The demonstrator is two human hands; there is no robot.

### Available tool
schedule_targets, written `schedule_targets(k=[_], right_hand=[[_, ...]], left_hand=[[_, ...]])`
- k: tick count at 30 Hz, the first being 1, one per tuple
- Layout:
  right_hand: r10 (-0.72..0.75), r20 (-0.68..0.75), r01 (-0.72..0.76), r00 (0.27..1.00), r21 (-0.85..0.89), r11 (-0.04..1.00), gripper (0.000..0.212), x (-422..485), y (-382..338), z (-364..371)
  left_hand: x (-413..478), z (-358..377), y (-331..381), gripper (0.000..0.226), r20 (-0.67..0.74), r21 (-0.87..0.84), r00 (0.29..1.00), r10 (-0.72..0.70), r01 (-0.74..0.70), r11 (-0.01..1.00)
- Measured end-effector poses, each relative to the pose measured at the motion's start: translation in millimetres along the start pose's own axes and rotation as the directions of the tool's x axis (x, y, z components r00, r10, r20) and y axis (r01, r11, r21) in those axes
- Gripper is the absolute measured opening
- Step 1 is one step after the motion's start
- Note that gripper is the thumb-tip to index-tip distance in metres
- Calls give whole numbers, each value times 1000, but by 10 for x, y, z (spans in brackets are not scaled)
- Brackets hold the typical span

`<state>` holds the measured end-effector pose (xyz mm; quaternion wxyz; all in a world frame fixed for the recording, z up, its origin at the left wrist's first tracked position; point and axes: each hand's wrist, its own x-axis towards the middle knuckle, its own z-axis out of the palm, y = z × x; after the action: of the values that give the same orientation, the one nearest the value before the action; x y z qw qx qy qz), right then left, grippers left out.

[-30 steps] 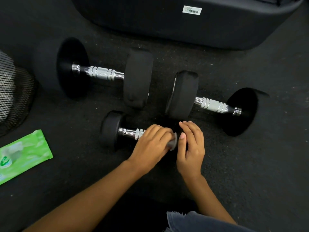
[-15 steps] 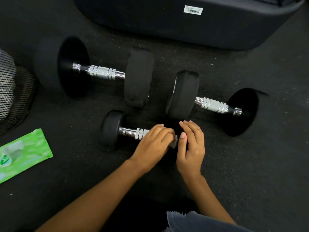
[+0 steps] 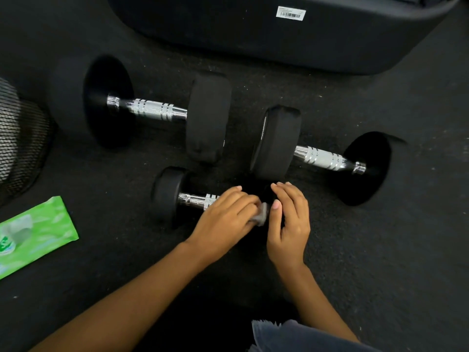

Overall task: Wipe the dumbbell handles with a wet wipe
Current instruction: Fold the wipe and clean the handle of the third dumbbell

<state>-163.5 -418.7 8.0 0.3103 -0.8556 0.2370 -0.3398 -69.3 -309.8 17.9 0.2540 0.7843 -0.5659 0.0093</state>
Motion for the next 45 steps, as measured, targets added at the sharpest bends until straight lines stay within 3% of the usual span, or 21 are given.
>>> schedule_targets(k=[6, 8, 13, 15, 19, 25, 31, 38, 42, 45], right_hand=[[-9, -5, 9, 1000, 2, 1000, 34, -27, 0, -9], [-8, -7, 8, 1000, -2, 1000, 34, -30, 3, -5], [-12, -17, 12, 1000, 4, 1000, 34, -39, 12, 1], [-12, -16, 12, 1000, 6, 1000, 34, -41, 17, -1], [-17, -12, 17, 1000, 5, 1000, 37, -37, 16, -7], [-2, -16, 2, 1000, 3, 1000, 36, -28, 10, -4], [-10, -15, 10, 1000, 1, 1000, 38, -31, 13, -8], [-3, -10, 3, 1000, 4, 1000, 39, -13, 14, 0], [-8, -13, 8, 1000, 10, 1000, 40, -14, 24, 1], [-7, -9, 7, 1000, 16, 1000, 39, -30, 34, -2]], left_hand=[[79, -128, -98, 47, 181, 149, 945, -273, 248, 957], [181, -147, -61, 49, 252, 214, 914, -317, 267, 940], [485, -130, 67, 41, 506, 271, 816, -279, 157, 950], [471, -108, 82, 40, 525, 227, 814, -249, 149, 963], [315, -137, -38, 39, 494, 110, 821, -285, 267, 958], [563, -132, -10, 42, 616, 183, 716, -328, 275, 944], [476, -130, -31, 40, 585, 72, 765, -270, 282, 957], [642, -124, 29, 43, 643, 193, 715, -275, 196, 961], [446, -98, 76, 38, 514, 169, 830, -216, 148, 974], [239, -95, -11, 54, 402, 106, 895, -196, 167, 980]])
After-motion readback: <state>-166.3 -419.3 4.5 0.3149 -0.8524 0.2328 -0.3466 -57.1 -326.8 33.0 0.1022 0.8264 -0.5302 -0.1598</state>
